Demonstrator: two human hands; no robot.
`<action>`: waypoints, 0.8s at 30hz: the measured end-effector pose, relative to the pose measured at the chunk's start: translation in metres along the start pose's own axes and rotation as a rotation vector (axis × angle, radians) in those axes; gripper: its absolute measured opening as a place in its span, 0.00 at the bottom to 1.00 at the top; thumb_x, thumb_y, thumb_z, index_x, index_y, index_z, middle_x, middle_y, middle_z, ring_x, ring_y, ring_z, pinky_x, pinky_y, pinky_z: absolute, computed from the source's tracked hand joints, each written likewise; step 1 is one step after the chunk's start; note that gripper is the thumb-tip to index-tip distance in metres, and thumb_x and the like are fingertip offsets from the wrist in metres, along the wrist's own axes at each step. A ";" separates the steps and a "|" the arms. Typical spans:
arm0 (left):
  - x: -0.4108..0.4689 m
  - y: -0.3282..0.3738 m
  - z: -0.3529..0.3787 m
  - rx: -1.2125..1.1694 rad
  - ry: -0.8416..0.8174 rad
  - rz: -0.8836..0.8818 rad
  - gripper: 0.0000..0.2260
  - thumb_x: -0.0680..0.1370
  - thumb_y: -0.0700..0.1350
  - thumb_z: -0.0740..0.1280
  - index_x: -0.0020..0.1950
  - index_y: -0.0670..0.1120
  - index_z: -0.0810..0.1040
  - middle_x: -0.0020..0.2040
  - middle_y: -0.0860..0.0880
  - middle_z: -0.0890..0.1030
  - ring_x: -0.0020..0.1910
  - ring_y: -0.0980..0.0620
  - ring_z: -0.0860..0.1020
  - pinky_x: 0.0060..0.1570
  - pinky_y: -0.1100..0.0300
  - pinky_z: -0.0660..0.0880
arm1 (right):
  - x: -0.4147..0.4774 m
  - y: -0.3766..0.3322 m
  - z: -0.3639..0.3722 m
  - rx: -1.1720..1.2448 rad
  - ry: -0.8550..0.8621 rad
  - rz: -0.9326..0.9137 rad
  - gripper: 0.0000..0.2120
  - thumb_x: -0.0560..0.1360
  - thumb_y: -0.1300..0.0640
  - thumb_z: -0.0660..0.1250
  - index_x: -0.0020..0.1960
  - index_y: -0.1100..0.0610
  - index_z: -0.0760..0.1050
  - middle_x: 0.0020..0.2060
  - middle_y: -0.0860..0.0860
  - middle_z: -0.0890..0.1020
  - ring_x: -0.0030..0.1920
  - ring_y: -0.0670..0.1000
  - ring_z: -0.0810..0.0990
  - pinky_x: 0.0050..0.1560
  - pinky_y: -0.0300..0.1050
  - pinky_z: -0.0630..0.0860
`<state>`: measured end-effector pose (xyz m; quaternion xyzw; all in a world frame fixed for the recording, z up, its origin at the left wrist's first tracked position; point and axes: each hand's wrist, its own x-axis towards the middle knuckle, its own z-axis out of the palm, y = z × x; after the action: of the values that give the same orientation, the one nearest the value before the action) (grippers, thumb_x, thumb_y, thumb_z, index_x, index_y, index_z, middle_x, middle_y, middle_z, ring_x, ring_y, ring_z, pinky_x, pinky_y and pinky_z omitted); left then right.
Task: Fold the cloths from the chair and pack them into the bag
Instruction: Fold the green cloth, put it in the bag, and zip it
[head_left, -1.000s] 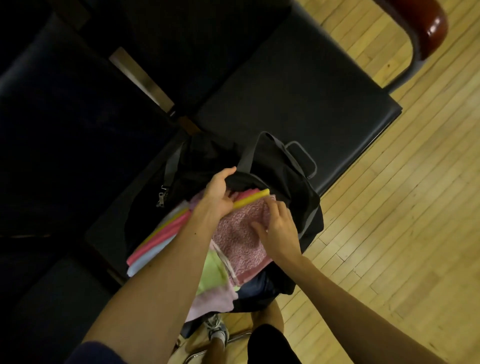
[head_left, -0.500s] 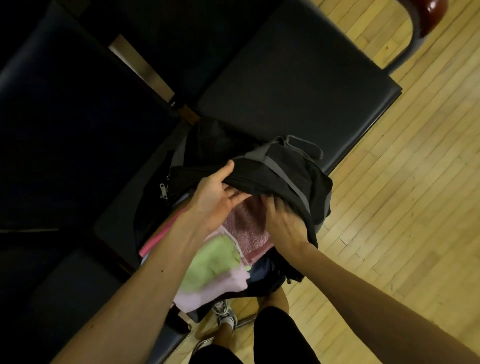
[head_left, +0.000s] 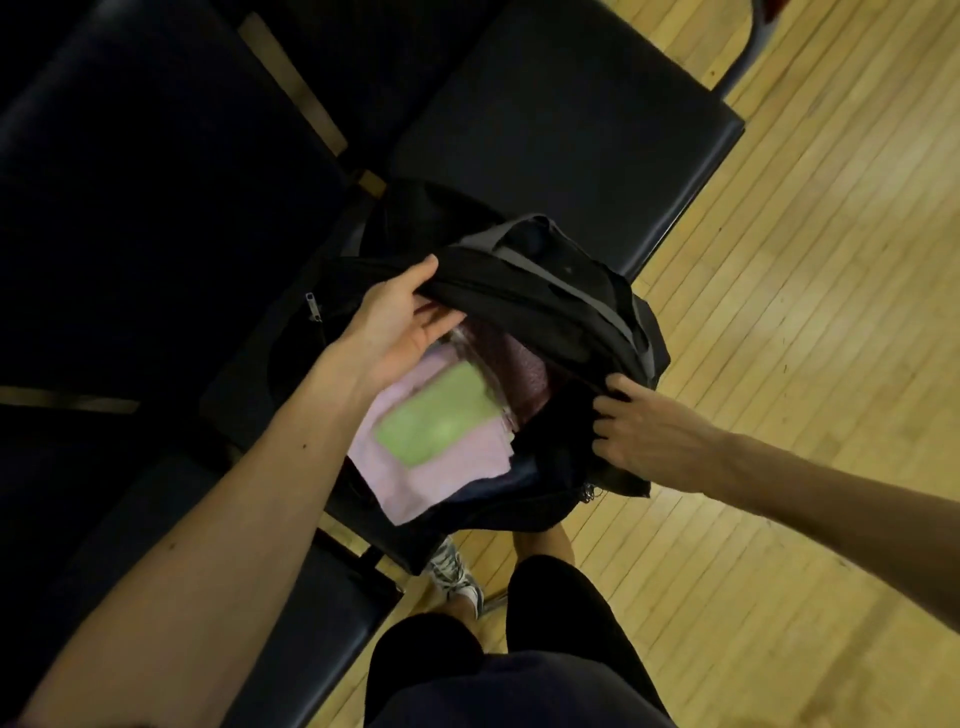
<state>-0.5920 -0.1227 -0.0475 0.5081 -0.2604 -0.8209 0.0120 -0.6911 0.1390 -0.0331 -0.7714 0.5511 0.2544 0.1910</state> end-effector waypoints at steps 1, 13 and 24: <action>-0.007 -0.003 -0.004 0.024 0.001 0.013 0.07 0.83 0.43 0.63 0.57 0.41 0.76 0.56 0.39 0.81 0.55 0.46 0.81 0.51 0.55 0.82 | -0.009 0.001 -0.004 0.006 0.096 0.005 0.02 0.72 0.60 0.71 0.42 0.54 0.82 0.36 0.50 0.82 0.48 0.57 0.79 0.67 0.56 0.59; -0.050 -0.236 -0.083 1.623 -0.344 0.119 0.42 0.74 0.58 0.72 0.80 0.46 0.55 0.78 0.45 0.63 0.77 0.45 0.61 0.76 0.49 0.55 | -0.068 -0.009 -0.078 0.162 0.445 -0.020 0.12 0.76 0.62 0.59 0.52 0.60 0.81 0.50 0.57 0.83 0.60 0.54 0.75 0.77 0.48 0.51; -0.125 -0.181 -0.062 1.682 -0.139 0.749 0.19 0.80 0.63 0.61 0.46 0.47 0.68 0.44 0.47 0.79 0.44 0.45 0.76 0.40 0.55 0.62 | -0.024 -0.037 -0.064 0.345 0.820 0.654 0.09 0.76 0.64 0.68 0.56 0.63 0.75 0.58 0.60 0.77 0.62 0.61 0.74 0.60 0.58 0.75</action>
<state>-0.4349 0.0435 -0.0457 0.1816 -0.9186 -0.3326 -0.1120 -0.6501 0.1316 0.0331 -0.5536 0.8249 -0.1146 -0.0046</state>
